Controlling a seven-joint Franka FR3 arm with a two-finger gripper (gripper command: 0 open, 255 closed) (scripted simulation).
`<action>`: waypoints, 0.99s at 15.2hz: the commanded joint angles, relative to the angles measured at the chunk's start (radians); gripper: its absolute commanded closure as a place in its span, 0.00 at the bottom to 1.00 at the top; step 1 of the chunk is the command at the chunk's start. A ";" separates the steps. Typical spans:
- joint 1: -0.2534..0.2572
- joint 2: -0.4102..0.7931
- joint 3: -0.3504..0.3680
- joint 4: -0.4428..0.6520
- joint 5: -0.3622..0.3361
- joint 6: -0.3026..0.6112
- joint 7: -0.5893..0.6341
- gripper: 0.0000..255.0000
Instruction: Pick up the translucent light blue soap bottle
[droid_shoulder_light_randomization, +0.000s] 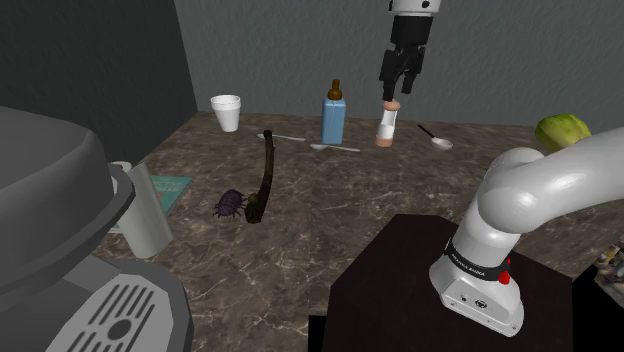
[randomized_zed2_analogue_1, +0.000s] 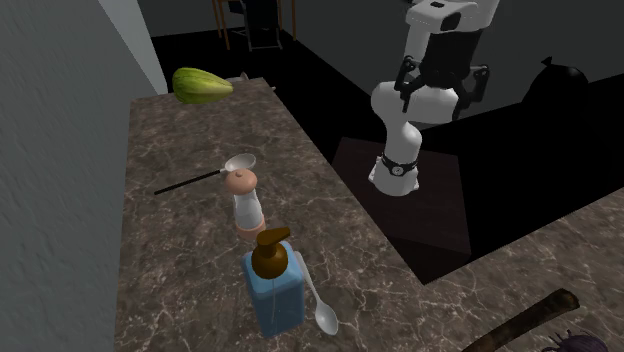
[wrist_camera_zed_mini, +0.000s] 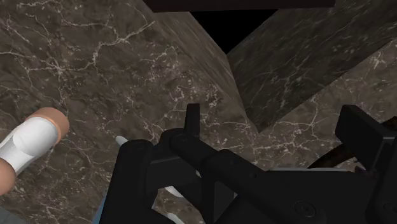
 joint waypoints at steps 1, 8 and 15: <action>0.000 0.000 0.000 0.000 0.000 0.000 0.000 0.00; -0.013 0.222 -0.102 0.123 -0.057 0.106 -0.144 0.00; -0.017 0.469 -0.190 0.311 -0.065 0.171 -0.286 0.00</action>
